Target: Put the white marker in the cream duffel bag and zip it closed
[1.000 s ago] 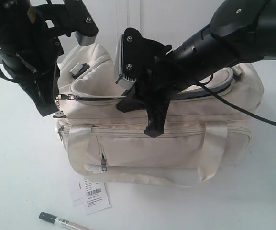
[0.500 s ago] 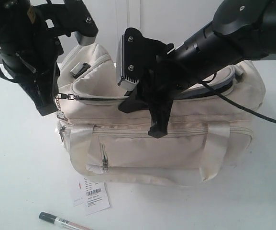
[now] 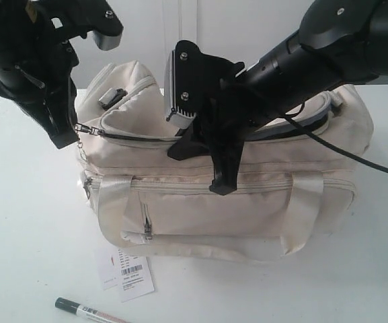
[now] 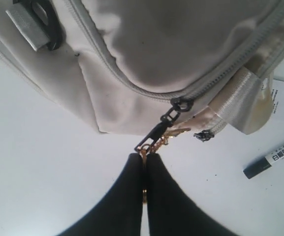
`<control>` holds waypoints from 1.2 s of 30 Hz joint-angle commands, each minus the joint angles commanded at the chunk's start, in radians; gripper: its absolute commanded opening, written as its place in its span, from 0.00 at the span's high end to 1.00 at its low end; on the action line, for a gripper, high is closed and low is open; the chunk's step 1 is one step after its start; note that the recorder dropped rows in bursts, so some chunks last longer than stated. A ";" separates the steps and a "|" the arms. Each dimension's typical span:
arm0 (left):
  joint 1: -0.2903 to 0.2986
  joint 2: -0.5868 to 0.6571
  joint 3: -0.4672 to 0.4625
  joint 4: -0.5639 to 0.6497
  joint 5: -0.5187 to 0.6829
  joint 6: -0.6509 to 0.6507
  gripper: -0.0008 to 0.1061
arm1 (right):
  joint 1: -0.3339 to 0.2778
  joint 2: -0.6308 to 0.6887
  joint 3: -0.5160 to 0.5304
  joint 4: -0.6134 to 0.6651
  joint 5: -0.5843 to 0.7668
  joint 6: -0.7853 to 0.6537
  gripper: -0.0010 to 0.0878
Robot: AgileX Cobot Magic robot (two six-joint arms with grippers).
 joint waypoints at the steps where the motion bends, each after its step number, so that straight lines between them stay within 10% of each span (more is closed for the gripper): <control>1: 0.000 0.000 0.000 0.000 -0.007 0.000 0.99 | 0.000 0.000 0.000 0.000 0.000 0.000 0.99; 36: 0.039 0.047 0.000 0.091 -0.214 -0.010 0.99 | 0.000 -0.006 0.000 -0.037 0.062 -0.013 0.99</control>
